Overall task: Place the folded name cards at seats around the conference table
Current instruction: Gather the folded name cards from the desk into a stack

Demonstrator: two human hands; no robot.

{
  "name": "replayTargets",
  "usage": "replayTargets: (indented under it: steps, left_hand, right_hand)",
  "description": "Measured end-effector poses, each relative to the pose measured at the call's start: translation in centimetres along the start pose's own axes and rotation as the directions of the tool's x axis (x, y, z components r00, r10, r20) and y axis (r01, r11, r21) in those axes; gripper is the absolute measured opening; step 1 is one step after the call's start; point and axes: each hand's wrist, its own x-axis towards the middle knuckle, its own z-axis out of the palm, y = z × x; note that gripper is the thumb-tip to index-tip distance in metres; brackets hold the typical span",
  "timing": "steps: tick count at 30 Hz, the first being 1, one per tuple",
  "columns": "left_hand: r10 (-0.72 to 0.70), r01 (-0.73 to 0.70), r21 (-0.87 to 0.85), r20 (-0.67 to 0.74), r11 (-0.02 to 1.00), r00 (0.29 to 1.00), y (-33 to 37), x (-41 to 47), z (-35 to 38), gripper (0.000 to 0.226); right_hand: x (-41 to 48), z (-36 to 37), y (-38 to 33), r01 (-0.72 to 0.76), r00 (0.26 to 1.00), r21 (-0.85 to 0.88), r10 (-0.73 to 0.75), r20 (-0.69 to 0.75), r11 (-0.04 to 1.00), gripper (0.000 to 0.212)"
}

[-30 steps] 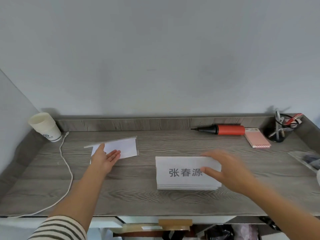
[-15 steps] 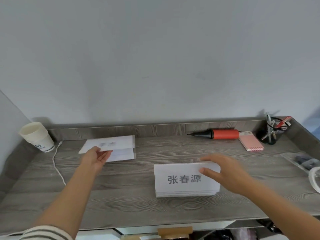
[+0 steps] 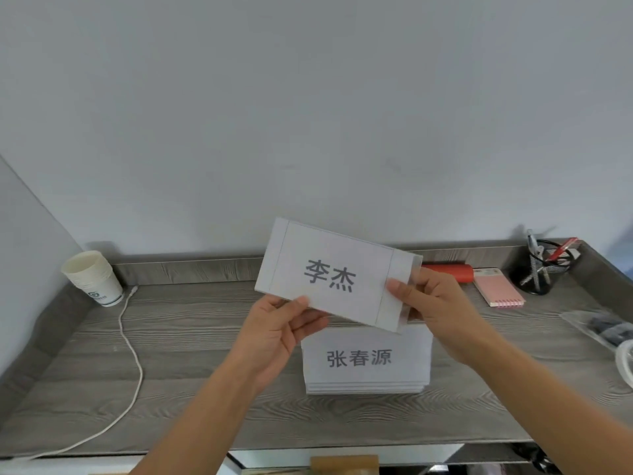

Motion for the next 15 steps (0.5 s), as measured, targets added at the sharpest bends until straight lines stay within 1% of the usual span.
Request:
replayTargets:
  steps: [1, 2, 3, 4, 5, 6, 7, 8, 9, 11, 12, 13, 14, 15]
  left_hand:
    - [0.008, -0.006, 0.037, -0.051, 0.999, 0.999, -0.4, -0.1, -0.2, 0.036]
    - [0.032, -0.019, 0.103, -0.126, 0.994, 0.992, -0.6, -0.1, -0.6, 0.038]
    - [0.084, -0.036, 0.221, -0.213, 0.975, 0.973, -0.9, 0.0, -1.1, 0.041]
    - [0.159, -0.043, 0.374, -0.285, 0.927, 0.945, -1.1, 0.0, -1.7, 0.044]
    - [0.236, -0.047, 0.519, -0.305, 0.853, 0.923, -1.3, -0.1, -2.3, 0.045]
    - [0.294, -0.065, 0.623, -0.272, 0.779, 0.916, -1.5, -0.2, -2.6, 0.04]
    - [0.32, -0.089, 0.684, -0.219, 0.724, 0.922, -1.8, -0.4, -2.7, 0.03]
    - [0.327, -0.107, 0.716, -0.176, 0.69, 0.929, -2.1, -0.5, -2.7, 0.021]
    - [0.333, -0.111, 0.743, -0.157, 0.66, 0.93, -2.6, -0.6, -2.7, 0.016]
    - [0.343, -0.095, 0.78, -0.16, 0.619, 0.926, -3.6, -0.7, -2.9, 0.011]
    - [0.345, -0.085, 0.794, -0.162, 0.601, 0.925, -3.9, -0.6, -3.0, 0.009]
    - [0.343, -0.072, 0.811, -0.163, 0.581, 0.925, -4.2, -0.6, -3.2, 0.007]
    - [0.335, -0.057, 0.827, -0.163, 0.559, 0.928, -4.5, -0.5, -3.4, 0.006]
    - [0.325, -0.041, 0.843, -0.161, 0.536, 0.932, -4.8, -0.4, -3.6, 0.006]
  right_hand:
    - [-0.2, -0.5, 0.4, 0.01, 1.0, -0.011, -0.009, 0.007, 1.0, 0.029]
    - [-0.3, -1.1, 0.8, 0.028, 0.999, -0.045, -0.027, 0.021, 0.999, 0.03]
    - [-0.5, -1.7, 1.2, 0.046, 0.998, -0.092, -0.043, 0.038, 0.995, 0.027]
    - [-0.7, -2.3, 1.7, 0.06, 0.997, -0.138, -0.052, 0.057, 0.989, 0.022]
    - [-0.9, -2.8, 2.1, 0.064, 0.996, -0.171, -0.052, 0.079, 0.983, 0.019]
    - [-1.1, -3.2, 2.3, 0.064, 0.994, -0.194, -0.044, 0.103, 0.979, 0.018]
    - [-1.4, -3.5, 2.5, 0.06, 0.992, -0.218, -0.034, 0.125, 0.974, 0.018]
    - [-1.6, -3.7, 2.7, 0.057, 0.99, -0.242, -0.023, 0.141, 0.968, 0.018]
    - [-1.8, -3.8, 2.9, 0.051, 0.988, -0.266, -0.01, 0.153, 0.963, 0.018]
    - [-1.9, -4.1, 3.7, 0.034, 0.991, -0.342, 0.013, 0.135, 0.939, 0.014]
    - [-1.8, -4.3, 4.2, 0.022, 0.995, -0.429, 0.022, 0.099, 0.903, 0.012]
    - [-1.7, -4.5, 4.6, 0.007, 0.998, -0.565, 0.027, 0.052, 0.825, 0.016]
    - [-1.8, -4.7, 4.8, -0.008, 1.0, -0.717, 0.022, 0.01, 0.697, 0.026]
    - [-1.9, -4.7, 4.9, -0.015, 1.0, -0.838, 0.002, -0.017, 0.546, 0.035]
